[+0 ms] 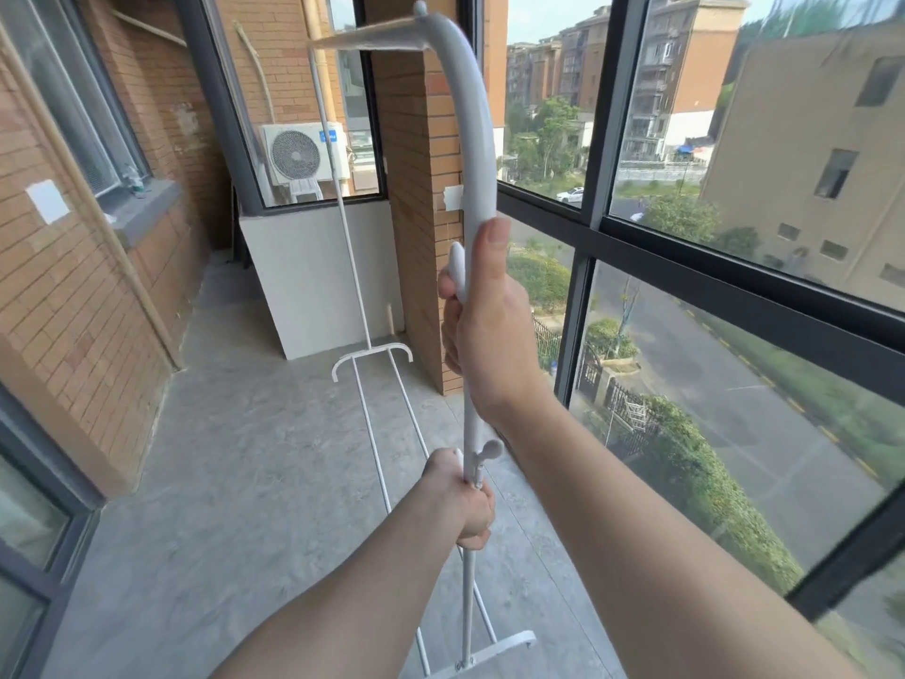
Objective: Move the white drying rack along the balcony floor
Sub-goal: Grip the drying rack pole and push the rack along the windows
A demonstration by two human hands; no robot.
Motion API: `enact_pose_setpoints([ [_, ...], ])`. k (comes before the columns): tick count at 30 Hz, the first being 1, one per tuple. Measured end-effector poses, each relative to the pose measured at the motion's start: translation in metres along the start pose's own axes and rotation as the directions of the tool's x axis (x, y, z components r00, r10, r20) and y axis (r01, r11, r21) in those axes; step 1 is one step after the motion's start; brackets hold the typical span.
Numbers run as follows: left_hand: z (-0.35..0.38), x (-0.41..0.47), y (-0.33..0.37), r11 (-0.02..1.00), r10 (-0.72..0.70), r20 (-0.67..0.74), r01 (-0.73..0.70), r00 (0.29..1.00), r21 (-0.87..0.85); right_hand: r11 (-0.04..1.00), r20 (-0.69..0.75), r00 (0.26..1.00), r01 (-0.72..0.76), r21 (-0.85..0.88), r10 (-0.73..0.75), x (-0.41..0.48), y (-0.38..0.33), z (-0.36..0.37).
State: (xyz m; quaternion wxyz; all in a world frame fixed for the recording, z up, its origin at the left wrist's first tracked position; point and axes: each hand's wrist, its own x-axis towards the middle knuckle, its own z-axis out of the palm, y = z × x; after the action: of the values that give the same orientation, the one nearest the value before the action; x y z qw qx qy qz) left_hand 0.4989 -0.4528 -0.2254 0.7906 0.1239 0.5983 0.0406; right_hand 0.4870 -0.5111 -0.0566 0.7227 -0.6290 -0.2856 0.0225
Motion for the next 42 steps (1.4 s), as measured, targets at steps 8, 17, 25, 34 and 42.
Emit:
enact_pose_setpoints([
  [8, -0.022, -0.021, -0.051, 0.998, 0.022, 0.037, -0.02, 0.999, -0.053, 1.0, 0.007, 1.0, -0.015, 0.006, 0.015, -0.042, -0.018, -0.032],
  [17, -0.033, -0.051, -0.133, 0.999, 0.018, 0.043, -0.019, 0.999, 0.037, 1.0, 0.023, 1.0, -0.009, 0.016, 0.008, -0.092, -0.046, -0.097],
  [25, -0.049, -0.077, -0.201, 0.996, 0.047, 0.008, -0.046, 0.999, -0.072, 0.998, 0.071, 0.997, -0.037, 0.057, 0.033, -0.141, -0.072, -0.146],
  [34, -0.088, -0.086, -0.247, 1.0, 0.013, -0.018, -0.013, 1.0, -0.014, 0.996, 0.039, 0.998, -0.056, 0.065, 0.054, -0.196, -0.087, -0.167],
  [42, -0.137, -0.102, -0.273, 0.999, 0.009, -0.018, -0.009, 1.0, -0.033, 0.998, 0.041, 0.999, -0.037, 0.041, 0.035, -0.253, -0.102, -0.164],
])
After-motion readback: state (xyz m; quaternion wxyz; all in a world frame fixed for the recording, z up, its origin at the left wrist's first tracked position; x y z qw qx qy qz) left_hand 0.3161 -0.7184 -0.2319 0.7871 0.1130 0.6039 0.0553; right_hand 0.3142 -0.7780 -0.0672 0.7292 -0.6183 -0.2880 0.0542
